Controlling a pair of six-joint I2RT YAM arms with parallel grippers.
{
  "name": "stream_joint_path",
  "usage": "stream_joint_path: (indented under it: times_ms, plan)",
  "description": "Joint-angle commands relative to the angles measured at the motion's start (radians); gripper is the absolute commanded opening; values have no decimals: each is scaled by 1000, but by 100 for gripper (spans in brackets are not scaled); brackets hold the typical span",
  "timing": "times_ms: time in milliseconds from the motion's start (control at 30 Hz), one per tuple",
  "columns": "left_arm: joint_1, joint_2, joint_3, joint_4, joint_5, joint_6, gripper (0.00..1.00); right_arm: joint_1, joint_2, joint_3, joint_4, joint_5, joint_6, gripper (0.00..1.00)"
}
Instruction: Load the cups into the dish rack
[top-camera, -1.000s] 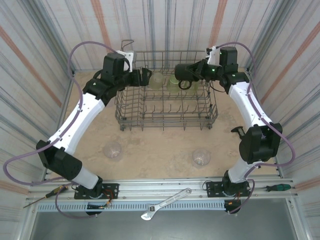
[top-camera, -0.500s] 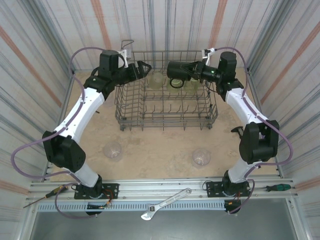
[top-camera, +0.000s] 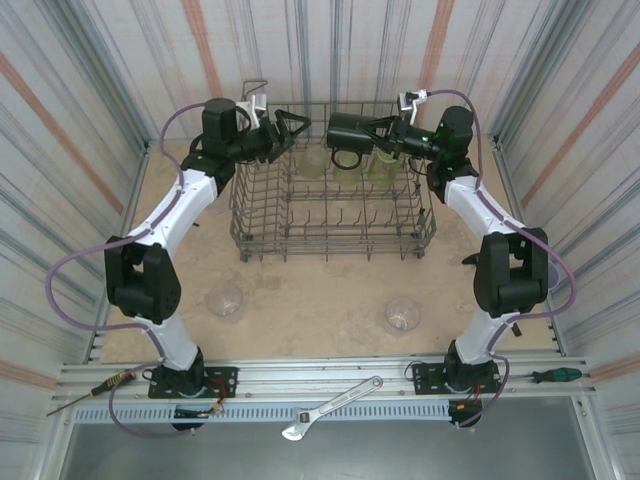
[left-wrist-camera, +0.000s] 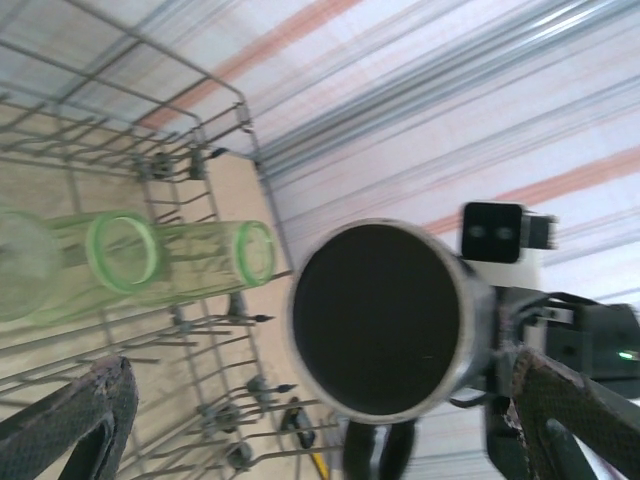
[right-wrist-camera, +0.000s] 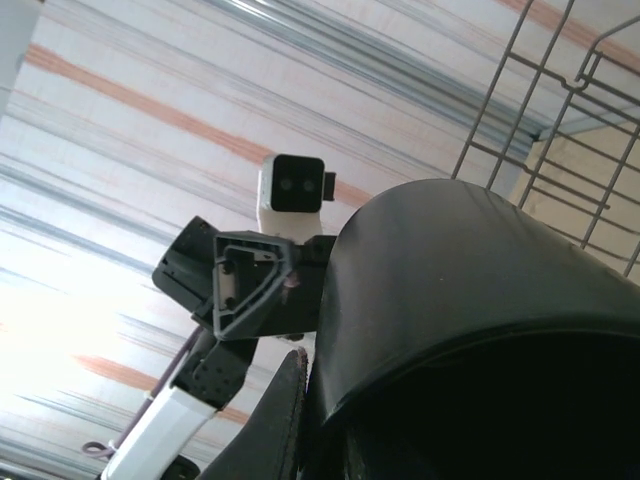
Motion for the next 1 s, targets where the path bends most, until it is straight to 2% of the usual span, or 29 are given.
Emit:
stream_joint_path:
  times_ms: [0, 133, 367, 667, 800, 967]
  plan:
    - [4, 27, -7, 159, 124, -90, 99, 11, 11, 35, 152, -46, 67, 0]
    - [4, 47, -20, 244, 172, -129, 99, 16, 31, 39, 220, -48, 119, 0]
    - [18, 93, -22, 272, 207, -175, 99, 33, 50, 70, 256, -56, 156, 0]
    - [14, 99, -40, 313, 219, -218, 99, 62, 48, 82, 255, -44, 132, 0]
    - [14, 98, -71, 423, 226, -302, 99, 70, 59, 106, 218, -48, 106, 0]
    - [0, 98, -82, 445, 231, -329, 99, 88, 72, 120, 236, -49, 112, 0]
